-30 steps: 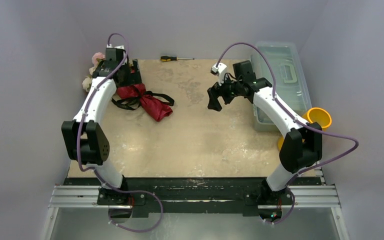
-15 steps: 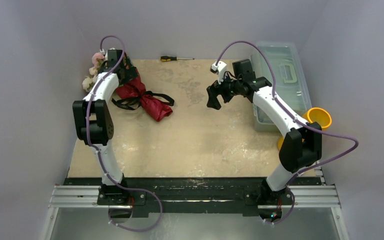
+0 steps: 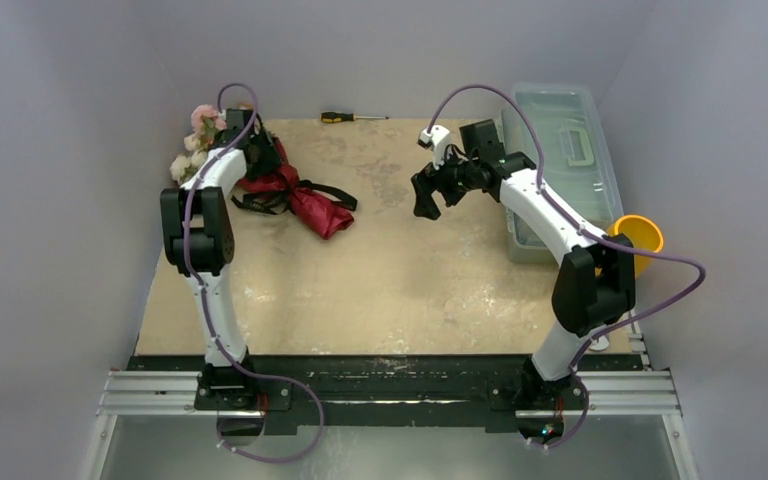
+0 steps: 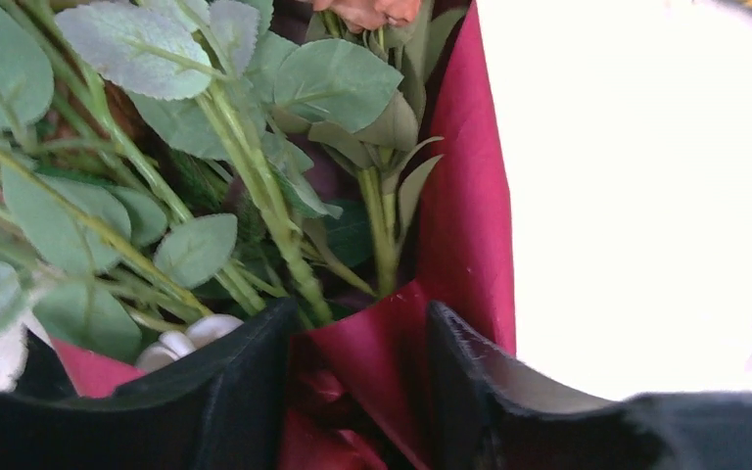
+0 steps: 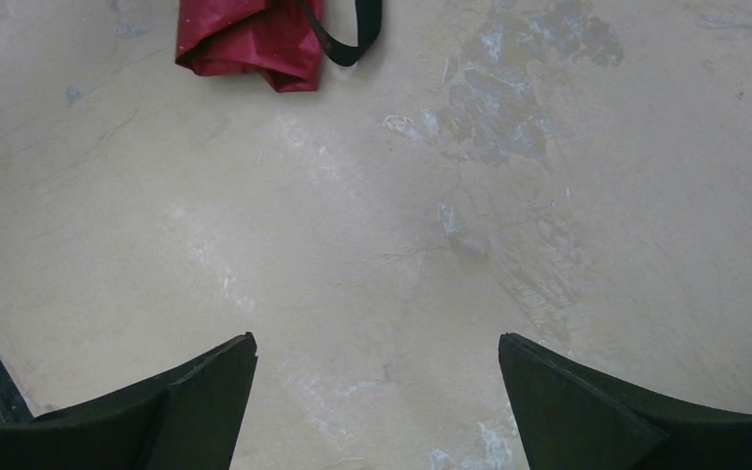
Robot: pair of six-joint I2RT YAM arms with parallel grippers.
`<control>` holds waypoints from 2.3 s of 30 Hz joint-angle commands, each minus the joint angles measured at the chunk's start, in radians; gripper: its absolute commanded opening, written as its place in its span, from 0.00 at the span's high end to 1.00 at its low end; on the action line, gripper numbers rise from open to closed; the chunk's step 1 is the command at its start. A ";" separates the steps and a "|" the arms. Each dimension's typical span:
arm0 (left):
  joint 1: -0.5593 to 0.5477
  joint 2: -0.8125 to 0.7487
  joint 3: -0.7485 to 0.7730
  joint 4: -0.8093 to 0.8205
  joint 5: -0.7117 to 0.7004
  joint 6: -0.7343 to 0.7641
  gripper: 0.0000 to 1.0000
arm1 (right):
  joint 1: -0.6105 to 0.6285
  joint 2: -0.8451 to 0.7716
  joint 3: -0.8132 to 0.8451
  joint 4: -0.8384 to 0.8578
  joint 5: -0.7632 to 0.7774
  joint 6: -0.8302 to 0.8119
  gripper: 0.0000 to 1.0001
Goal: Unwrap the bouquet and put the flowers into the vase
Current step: Move the fake flower to the center of the board.
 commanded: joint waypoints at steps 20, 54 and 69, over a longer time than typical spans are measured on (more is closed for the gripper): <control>-0.284 -0.012 -0.090 -0.068 0.346 0.416 0.85 | 0.004 -0.062 -0.067 -0.004 -0.034 0.027 0.02; -0.193 -0.713 -0.563 0.001 0.888 1.345 0.08 | 0.048 0.326 0.178 -0.036 -0.270 -0.161 0.09; -0.406 -0.556 -0.661 0.144 0.797 1.689 0.07 | 0.076 0.471 0.242 -0.048 -0.336 -0.148 0.14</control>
